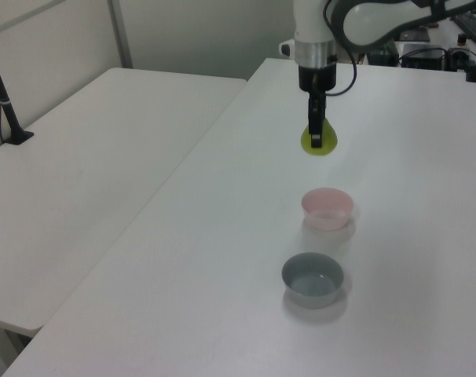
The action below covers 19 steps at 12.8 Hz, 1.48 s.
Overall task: Place the pear in the bowl
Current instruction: 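Lift the pear and carry it over the pink bowl, then lower the pear into the pink bowl and open the gripper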
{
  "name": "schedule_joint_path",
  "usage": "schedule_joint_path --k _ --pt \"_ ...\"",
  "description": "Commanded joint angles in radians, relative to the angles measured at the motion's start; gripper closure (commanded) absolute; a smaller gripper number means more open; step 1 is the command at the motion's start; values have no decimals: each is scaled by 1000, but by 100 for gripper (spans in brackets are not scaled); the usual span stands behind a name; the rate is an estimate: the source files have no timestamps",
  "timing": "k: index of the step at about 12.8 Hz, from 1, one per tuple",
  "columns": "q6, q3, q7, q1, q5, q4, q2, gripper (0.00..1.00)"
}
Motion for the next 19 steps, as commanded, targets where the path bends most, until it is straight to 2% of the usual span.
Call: schedule_joint_path --k 1,6,10,11,12,15,16,17,19 --pt "-7 13 75 90 10 -29 14 93" --pt "4 63 45 41 -26 -66 68 93" --pt "46 67 48 21 -43 -70 116 88" --pt "51 67 48 19 -43 -70 120 81" --pt "53 67 52 19 -43 -70 141 64" --pt "108 67 74 22 -43 -75 157 27" --pt "108 69 75 21 -43 -73 160 10" --pt "108 67 75 21 -44 -73 159 0" --pt "100 67 72 19 -44 -70 156 0"
